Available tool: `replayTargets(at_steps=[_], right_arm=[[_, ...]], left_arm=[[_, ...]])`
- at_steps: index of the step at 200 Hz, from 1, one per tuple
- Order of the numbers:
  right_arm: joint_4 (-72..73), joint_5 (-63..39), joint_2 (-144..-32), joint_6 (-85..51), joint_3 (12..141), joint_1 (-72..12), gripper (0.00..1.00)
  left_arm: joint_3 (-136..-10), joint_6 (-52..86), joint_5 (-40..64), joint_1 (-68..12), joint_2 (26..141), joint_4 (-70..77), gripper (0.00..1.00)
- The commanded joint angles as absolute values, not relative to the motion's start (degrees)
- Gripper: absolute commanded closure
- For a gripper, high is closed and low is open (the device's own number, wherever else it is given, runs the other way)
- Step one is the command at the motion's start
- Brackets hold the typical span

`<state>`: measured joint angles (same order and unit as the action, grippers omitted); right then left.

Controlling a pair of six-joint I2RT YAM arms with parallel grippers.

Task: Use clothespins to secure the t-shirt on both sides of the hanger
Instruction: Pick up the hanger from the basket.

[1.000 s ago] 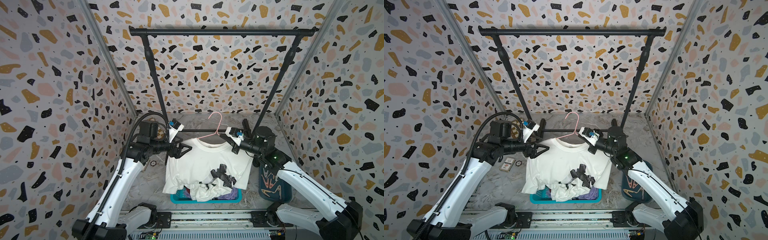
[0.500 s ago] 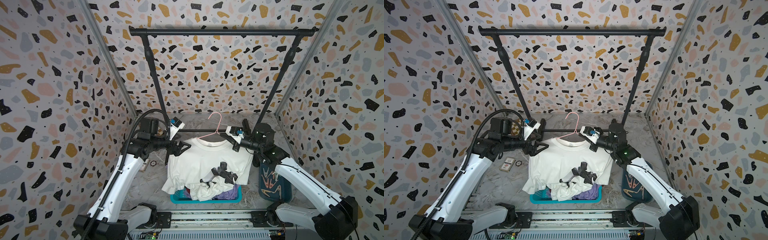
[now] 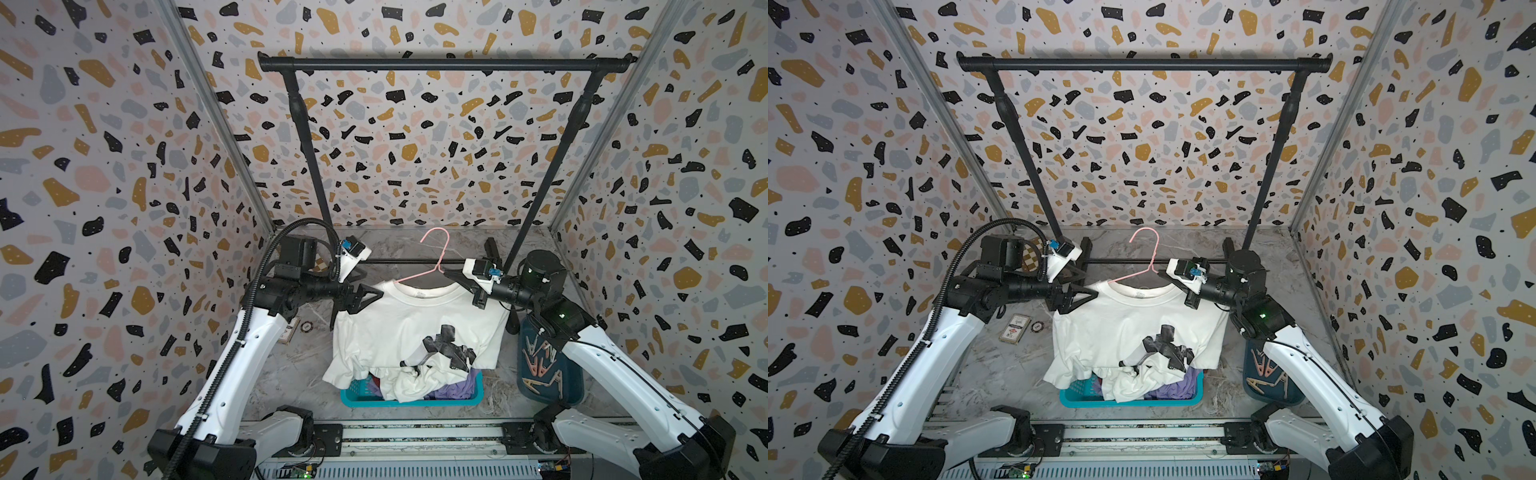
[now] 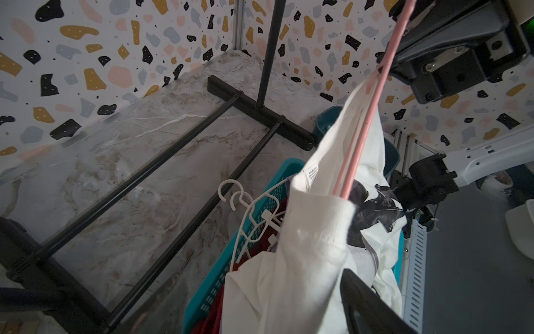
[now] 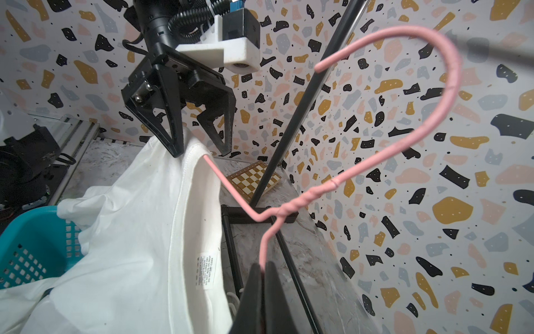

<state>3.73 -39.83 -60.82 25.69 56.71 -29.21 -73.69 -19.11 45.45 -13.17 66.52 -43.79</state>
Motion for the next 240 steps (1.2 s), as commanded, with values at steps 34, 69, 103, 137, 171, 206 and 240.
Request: replayTargets(at_steps=[34,69,103,137,171,206,240], right_arm=[[5.30,-43.17,-61.15,24.86,59.67,-29.09,1.00],[5.67,-43.66,-61.58,25.10,59.77,-29.09,1.00],[6.24,-43.75,-61.36,25.01,60.07,-29.08,1.00],[6.19,-43.70,-60.86,25.28,60.55,-29.09,1.00],[7.45,-44.03,-60.85,24.88,60.24,-29.09,1.00],[9.45,-44.55,-61.39,23.87,60.29,-29.08,1.00],[10.05,-44.88,-61.68,23.56,60.64,-29.09,1.00]], left_arm=[[-71.92,-20.29,53.00,-13.34,65.32,-43.98,0.28],[-71.53,-19.96,54.05,-14.01,65.29,-43.72,0.32],[-71.03,-19.77,53.24,-14.99,65.92,-43.78,0.35],[-71.35,-19.56,52.81,-15.05,67.01,-43.74,0.37],[-70.82,-18.73,53.18,-15.18,67.06,-42.77,0.41],[-69.96,-18.02,52.70,-15.70,66.26,-41.87,0.54],[-69.77,-17.69,51.97,-16.23,66.09,-41.45,0.62]])
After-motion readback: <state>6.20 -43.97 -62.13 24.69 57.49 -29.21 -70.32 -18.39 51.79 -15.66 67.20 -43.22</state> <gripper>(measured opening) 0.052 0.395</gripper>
